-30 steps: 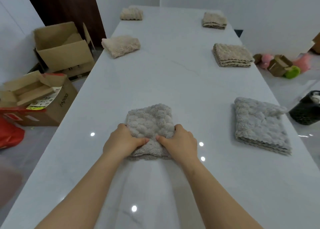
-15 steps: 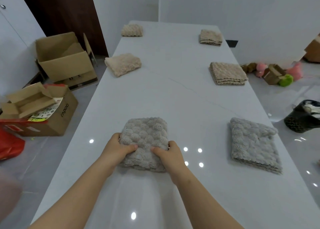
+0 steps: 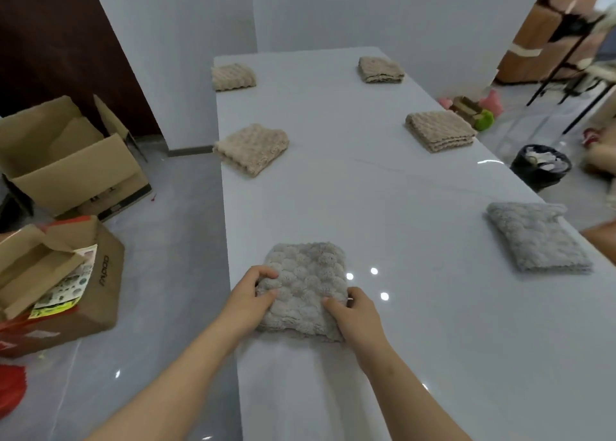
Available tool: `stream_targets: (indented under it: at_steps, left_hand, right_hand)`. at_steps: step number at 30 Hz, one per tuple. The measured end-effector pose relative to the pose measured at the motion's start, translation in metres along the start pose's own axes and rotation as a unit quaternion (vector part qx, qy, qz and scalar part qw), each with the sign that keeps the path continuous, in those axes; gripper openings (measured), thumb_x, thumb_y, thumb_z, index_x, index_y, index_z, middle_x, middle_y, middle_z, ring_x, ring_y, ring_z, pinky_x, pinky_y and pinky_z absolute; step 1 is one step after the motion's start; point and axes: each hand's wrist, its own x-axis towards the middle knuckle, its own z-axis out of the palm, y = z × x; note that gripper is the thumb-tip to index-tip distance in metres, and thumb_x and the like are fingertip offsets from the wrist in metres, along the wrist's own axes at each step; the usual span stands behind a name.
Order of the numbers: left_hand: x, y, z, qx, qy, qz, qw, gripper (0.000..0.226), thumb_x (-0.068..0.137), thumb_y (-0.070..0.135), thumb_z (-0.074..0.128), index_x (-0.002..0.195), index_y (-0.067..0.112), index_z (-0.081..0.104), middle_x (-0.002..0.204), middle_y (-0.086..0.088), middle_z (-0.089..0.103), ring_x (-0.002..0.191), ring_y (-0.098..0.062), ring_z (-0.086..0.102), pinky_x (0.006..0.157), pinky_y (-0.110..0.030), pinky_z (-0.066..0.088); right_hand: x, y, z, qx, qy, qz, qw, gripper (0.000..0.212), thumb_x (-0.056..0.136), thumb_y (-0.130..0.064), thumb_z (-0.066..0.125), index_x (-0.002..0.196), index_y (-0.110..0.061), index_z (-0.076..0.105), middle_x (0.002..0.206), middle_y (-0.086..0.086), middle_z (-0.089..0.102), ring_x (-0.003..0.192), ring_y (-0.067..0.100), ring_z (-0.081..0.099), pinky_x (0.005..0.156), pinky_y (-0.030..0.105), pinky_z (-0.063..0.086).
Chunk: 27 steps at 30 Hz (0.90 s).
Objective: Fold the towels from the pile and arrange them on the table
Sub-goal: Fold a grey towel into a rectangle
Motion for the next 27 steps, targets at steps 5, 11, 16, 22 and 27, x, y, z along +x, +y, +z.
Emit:
stream_targets:
  at_steps: [5, 11, 16, 22, 27]
  left_hand:
    - [0.007, -0.005, -0.026, 0.01, -0.062, 0.005, 0.998, 0.024, 0.09, 0.004, 0.053, 0.1, 0.025, 0.054, 0.116, 0.003, 0.052, 0.11, -0.017, 0.05, 0.097, -0.032, 0.042]
    - [0.018, -0.011, -0.036, 0.107, -0.066, 0.07, 0.99, 0.029, 0.083, 0.004, 0.06, 0.095, 0.03, 0.054, 0.107, 0.009, 0.046, 0.104, -0.013, 0.049, 0.093, -0.027, 0.041]
    - [0.026, -0.009, -0.045, 0.126, -0.009, 0.091, 0.988, 0.031, 0.079, 0.012, 0.064, 0.093, 0.036, 0.051, 0.109, 0.011, 0.042, 0.098, -0.012, 0.045, 0.093, -0.029, 0.04]
    - [0.036, 0.006, -0.036, 0.146, -0.013, 0.1, 0.984, 0.025, 0.086, 0.019, 0.057, 0.106, 0.032, 0.051, 0.112, 0.013, 0.039, 0.106, -0.011, 0.043, 0.094, -0.031, 0.04]
    - [0.035, 0.028, -0.019, 0.168, -0.026, 0.145, 0.975, 0.022, 0.088, 0.02, 0.053, 0.104, 0.034, 0.05, 0.11, 0.016, 0.042, 0.097, -0.003, 0.044, 0.082, -0.024, 0.036]
  right_hand:
    - [-0.015, 0.009, 0.027, -0.007, 0.054, -0.001, 0.999, 0.007, 0.078, -0.024, 0.062, 0.082, -0.02, 0.058, 0.072, -0.003, 0.058, 0.064, 0.012, 0.054, 0.058, 0.025, 0.043]
    - [-0.015, 0.003, 0.038, -0.035, 0.123, -0.002, 0.992, 0.04, 0.073, -0.024, 0.066, 0.108, -0.018, 0.049, 0.091, -0.001, 0.056, 0.083, 0.017, 0.06, 0.077, 0.04, 0.054]
    - [-0.009, -0.01, 0.046, -0.076, 0.186, -0.072, 0.977, 0.043, 0.076, -0.023, 0.061, 0.116, -0.024, 0.045, 0.108, -0.004, 0.039, 0.101, 0.013, 0.044, 0.084, 0.03, 0.041]
    - [0.003, -0.016, 0.036, -0.06, 0.161, -0.051, 0.984, 0.04, 0.08, -0.024, 0.057, 0.118, -0.023, 0.045, 0.11, -0.006, 0.035, 0.101, 0.014, 0.045, 0.089, 0.035, 0.045]
    - [0.001, -0.014, 0.02, -0.032, 0.149, -0.042, 0.988, 0.039, 0.083, -0.025, 0.057, 0.12, -0.02, 0.046, 0.116, -0.004, 0.039, 0.1, 0.009, 0.041, 0.082, 0.026, 0.036]
